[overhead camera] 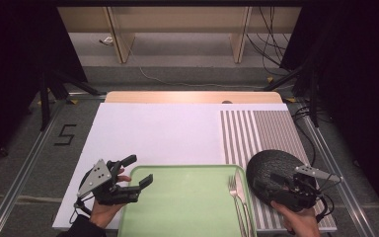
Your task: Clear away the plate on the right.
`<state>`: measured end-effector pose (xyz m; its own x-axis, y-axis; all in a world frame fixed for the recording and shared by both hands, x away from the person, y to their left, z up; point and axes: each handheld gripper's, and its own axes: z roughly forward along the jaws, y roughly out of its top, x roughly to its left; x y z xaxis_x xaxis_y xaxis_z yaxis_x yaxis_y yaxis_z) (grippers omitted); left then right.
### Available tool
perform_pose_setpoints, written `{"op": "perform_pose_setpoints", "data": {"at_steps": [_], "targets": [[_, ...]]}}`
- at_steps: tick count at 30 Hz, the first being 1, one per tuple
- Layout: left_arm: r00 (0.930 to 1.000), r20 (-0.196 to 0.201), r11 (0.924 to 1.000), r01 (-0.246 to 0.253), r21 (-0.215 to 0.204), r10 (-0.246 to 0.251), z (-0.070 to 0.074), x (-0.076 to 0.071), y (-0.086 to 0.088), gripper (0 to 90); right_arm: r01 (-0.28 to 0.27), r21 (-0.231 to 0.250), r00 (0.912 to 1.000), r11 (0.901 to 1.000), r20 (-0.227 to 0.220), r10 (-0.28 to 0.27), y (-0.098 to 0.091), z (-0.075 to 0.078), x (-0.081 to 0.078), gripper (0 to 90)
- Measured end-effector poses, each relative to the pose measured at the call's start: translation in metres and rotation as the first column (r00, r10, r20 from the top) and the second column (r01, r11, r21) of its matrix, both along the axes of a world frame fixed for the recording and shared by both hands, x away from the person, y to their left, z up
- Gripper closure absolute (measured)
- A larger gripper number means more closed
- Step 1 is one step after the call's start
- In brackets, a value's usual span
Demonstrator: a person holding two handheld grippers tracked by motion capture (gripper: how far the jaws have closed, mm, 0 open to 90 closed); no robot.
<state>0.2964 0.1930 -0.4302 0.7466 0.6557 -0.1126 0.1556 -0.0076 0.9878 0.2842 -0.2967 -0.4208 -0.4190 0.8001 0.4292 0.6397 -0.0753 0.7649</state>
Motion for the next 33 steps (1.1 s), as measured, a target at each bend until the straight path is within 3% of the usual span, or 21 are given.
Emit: {"op": "perform_pose_setpoints", "data": {"at_steps": [15, 27, 33], "targets": [[1.0, 0.006, 1.0, 0.001, 0.006, -0.001, 0.0, -0.001, 0.0, 15.4, 0.074, -0.004, 0.9972, 0.9973, -0.005, -0.074, -0.016, -0.001, -0.001, 16.2], [1.0, 0.009, 1.0, 0.0, 0.008, 0.0, 0.0, -0.002, 0.0, 15.4, 0.183, 0.042, 0.9829, 0.9822, -0.026, -0.182, -0.051, -0.004, -0.01, 16.3], [1.0, 0.01, 1.0, -0.001, 0.006, 0.0, 0.0, -0.002, 0.001, 15.4, 0.218, 0.027, 0.9749, 0.9755, -0.052, -0.217, -0.06, -0.008, -0.012, 16.3]]}}
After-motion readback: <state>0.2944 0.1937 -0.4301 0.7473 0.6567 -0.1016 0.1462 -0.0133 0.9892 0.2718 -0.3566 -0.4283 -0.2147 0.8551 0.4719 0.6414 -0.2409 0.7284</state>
